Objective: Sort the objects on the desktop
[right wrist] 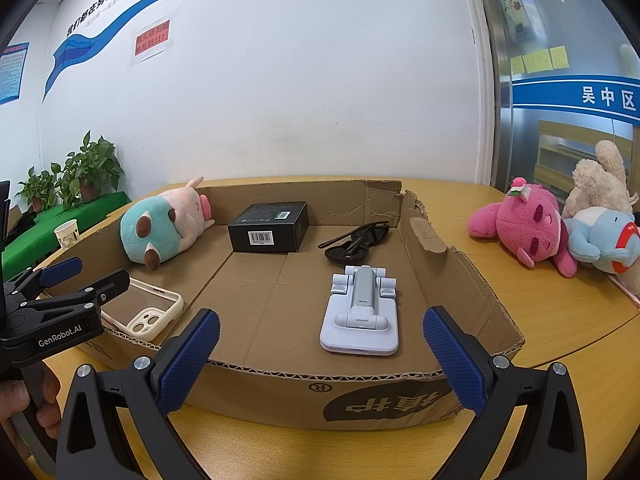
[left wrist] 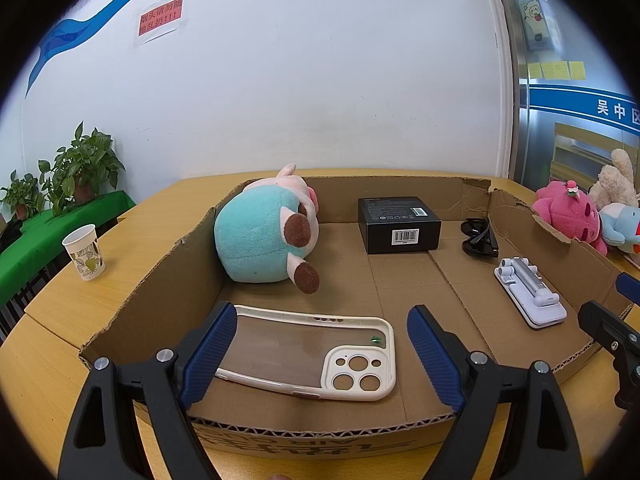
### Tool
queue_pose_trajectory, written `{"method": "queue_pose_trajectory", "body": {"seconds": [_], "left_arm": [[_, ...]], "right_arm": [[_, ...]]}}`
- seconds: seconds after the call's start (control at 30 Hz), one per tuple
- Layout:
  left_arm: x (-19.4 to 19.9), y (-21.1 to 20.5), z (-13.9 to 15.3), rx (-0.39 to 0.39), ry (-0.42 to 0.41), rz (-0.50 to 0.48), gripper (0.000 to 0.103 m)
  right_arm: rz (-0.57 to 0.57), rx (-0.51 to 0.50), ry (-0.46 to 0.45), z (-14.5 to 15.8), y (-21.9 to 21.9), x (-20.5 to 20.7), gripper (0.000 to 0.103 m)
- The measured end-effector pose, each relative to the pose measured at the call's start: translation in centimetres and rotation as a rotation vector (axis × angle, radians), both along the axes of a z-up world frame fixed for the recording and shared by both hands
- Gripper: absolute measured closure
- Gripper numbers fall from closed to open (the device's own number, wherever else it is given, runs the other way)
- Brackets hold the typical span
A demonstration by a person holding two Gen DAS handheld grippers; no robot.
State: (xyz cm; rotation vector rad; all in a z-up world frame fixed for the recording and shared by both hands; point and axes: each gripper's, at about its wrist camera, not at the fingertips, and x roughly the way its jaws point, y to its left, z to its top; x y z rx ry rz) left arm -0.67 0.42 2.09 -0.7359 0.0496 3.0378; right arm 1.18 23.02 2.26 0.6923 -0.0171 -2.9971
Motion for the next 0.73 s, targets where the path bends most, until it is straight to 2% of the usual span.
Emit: {"method": "queue_pose_trajectory", "body": {"seconds": [0.73], "left_arm": [[-0.15,0.26,-0.12,0.000,-0.003,-0.010,0.013]], "right_arm": [[0.001,0.001,0.000,0.00,0.00,-0.07,0.000]]}}
